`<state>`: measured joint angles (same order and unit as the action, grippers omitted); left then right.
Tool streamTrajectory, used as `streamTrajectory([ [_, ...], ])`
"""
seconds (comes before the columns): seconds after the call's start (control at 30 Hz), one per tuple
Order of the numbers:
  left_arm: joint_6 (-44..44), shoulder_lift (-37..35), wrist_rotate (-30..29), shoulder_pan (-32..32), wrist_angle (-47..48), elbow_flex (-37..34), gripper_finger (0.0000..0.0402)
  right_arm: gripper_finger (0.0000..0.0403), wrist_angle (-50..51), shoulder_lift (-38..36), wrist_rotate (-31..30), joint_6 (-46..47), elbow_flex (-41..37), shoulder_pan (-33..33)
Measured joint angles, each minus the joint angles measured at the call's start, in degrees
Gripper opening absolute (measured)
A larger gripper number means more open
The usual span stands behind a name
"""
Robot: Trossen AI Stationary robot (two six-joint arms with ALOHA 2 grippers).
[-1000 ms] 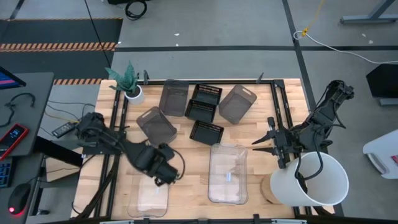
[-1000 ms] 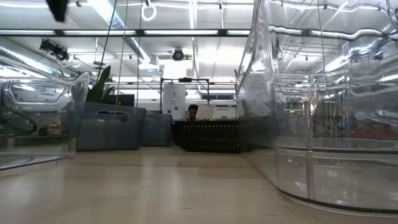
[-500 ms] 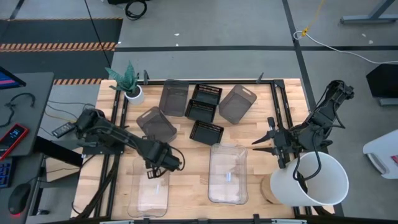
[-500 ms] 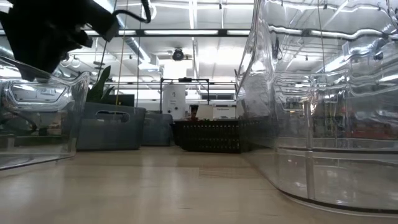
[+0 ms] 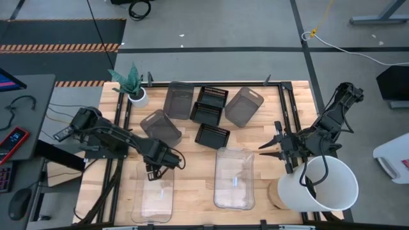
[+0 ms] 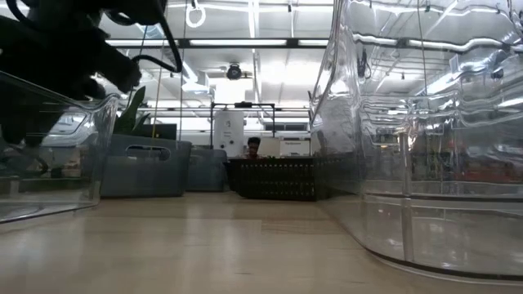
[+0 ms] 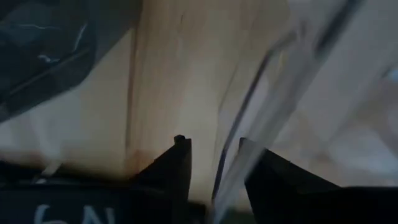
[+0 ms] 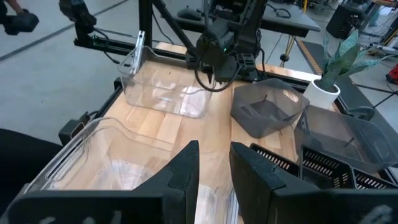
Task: Stack baskets by color
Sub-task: Stack the left transparent bin on top of the right transparent bin
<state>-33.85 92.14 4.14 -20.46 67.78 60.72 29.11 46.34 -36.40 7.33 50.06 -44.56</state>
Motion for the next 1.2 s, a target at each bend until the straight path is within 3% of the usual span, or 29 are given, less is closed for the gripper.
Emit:
streamTrajectory([
  [0.2, -1.76, 0.22, 0.30, 0.45, -3.33, -0.91, 0.0087, 0.0095, -0.14, -0.66, 0.00, -0.26, 0.00, 0.00],
  [0.4, -2.02, 0.20, 2.12, 0.41, -3.18, -0.82, 0.0013, 0.0095, -0.29, -1.00, 0.00, -0.44, 0.00, 0.01],
  [0.57, -3.58, 0.22, 1.97, -0.30, -3.73, 0.87, 0.0008, 0.0095, 0.42, -1.02, -0.09, -0.44, 0.00, 0.01],
  [0.87, -3.20, 0.11, -4.13, -1.04, 2.71, 9.73, 0.0008, 0.0095, 0.67, -2.35, -1.51, 0.01, 0.00, 0.01],
  [1.2, -0.12, 0.11, -6.61, -0.51, 10.95, 27.24, 0.0007, 0.0095, 3.84, -4.98, -1.53, 1.70, -0.04, -0.01],
])
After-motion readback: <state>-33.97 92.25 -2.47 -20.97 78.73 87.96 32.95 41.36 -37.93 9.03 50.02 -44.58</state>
